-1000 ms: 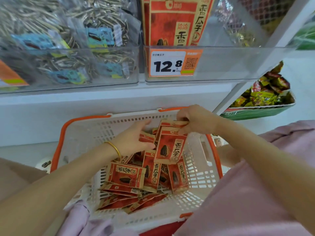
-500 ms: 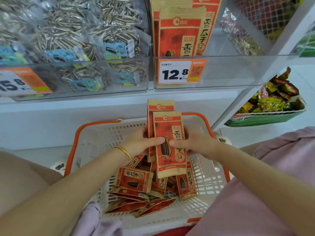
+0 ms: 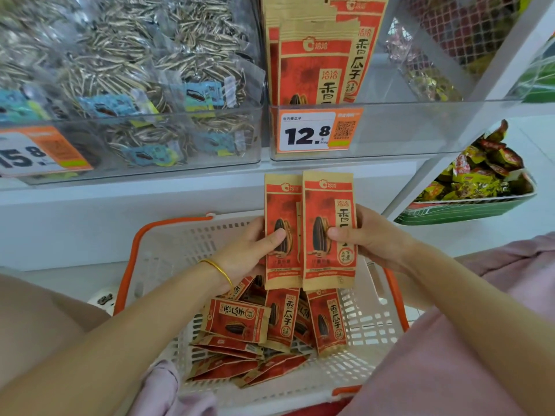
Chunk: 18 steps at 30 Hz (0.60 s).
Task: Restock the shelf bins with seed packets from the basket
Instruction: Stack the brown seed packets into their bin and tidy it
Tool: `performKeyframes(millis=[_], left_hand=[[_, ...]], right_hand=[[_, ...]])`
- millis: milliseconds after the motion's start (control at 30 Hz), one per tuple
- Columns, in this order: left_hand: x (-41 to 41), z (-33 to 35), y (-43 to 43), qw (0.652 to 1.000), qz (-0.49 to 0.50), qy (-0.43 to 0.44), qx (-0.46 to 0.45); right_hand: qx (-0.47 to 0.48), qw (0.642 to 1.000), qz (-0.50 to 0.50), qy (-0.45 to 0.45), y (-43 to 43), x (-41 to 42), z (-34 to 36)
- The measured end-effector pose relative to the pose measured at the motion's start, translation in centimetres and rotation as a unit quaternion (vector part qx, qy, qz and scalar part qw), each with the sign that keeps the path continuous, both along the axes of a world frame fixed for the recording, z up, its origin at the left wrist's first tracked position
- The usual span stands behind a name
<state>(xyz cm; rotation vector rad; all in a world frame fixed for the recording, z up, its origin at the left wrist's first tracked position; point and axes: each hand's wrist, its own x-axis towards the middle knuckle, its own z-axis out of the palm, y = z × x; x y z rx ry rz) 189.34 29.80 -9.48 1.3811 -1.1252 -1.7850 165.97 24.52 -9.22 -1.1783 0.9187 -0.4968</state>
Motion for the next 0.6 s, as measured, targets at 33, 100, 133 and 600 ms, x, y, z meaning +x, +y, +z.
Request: performKeyframes(millis=[33, 100, 133, 600], left_hand=[[-0.1, 0.2, 0.1, 1.000, -0.007, 0.003, -0.006], [-0.2, 0.7, 0.3, 1.000, -0.013, 0.011, -0.017], [-0.3, 1.0, 0.4, 0.999, -0.015, 0.014, -0.024], [-3.9, 5.5, -0.3, 0.988, -0.071, -0.046, -0.126]], right_hand=[[-0.001, 1.000, -0.011, -0.015, 0.2, 0.3, -0.1], [-0.012, 0.999, -0.030, -0.039, 0.6, 0.6, -0.1], [-0.015, 0.998, -0.036, -0.050, 0.7, 0.6, 0.0], [-0.141, 0.979, -0.132, -0.063, 3.3, 0.6, 3.4]])
